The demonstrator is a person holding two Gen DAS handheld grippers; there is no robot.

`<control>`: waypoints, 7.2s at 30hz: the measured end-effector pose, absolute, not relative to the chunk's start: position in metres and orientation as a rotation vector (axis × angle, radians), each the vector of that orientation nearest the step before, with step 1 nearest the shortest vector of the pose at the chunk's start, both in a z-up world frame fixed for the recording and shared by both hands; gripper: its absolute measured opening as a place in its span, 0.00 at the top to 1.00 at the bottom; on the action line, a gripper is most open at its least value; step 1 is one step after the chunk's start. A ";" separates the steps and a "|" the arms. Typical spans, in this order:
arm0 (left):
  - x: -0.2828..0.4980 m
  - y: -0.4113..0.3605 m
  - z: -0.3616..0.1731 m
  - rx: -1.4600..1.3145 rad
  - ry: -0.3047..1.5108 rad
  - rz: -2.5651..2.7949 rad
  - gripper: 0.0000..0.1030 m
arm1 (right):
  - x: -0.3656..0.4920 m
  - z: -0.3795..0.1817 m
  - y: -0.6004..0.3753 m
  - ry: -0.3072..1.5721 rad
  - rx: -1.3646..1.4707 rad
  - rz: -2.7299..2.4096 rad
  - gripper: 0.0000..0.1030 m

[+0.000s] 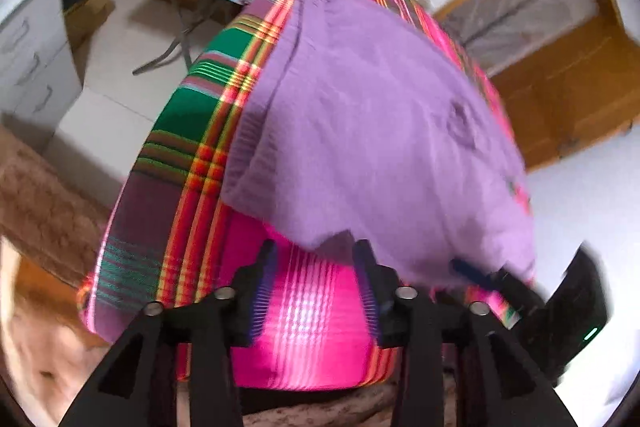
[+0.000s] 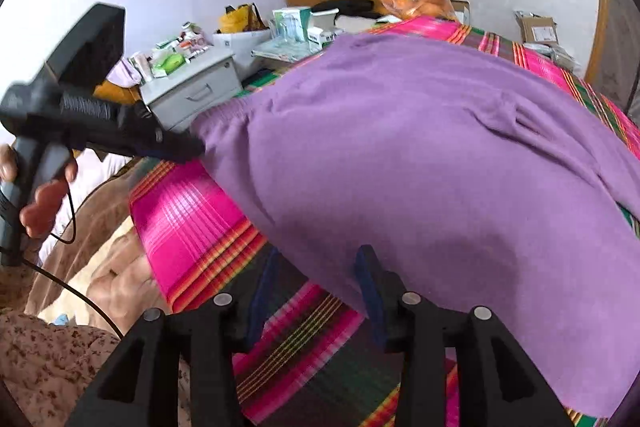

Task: Fold clothes

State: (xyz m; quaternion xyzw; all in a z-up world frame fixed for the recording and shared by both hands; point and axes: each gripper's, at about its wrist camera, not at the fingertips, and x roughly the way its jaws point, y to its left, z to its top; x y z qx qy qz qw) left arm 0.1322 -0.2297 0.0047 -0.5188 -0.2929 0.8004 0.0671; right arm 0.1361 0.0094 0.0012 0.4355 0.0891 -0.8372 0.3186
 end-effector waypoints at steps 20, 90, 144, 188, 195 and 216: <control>0.107 -0.241 -0.017 -1.538 -1.250 2.320 0.94 | 0.147 -0.001 -0.005 0.269 1.029 -2.219 0.58; 0.056 -0.260 0.052 -1.548 -1.071 2.622 0.71 | 0.068 0.032 0.077 0.073 1.198 -2.186 0.84; -0.192 -0.206 0.005 -1.650 -0.037 2.557 0.56 | -0.238 -0.009 0.015 0.385 1.244 -2.174 0.60; -0.171 -0.190 0.014 -1.493 0.022 2.597 0.93 | -0.216 -0.005 0.000 0.455 1.177 -2.167 0.95; -0.158 -0.187 0.033 -1.430 0.035 2.639 0.93 | -0.188 0.025 0.008 0.404 1.071 -2.254 0.95; -0.075 -0.188 0.085 -1.265 0.035 2.729 0.93 | -0.079 0.091 0.012 0.378 0.910 -2.323 0.95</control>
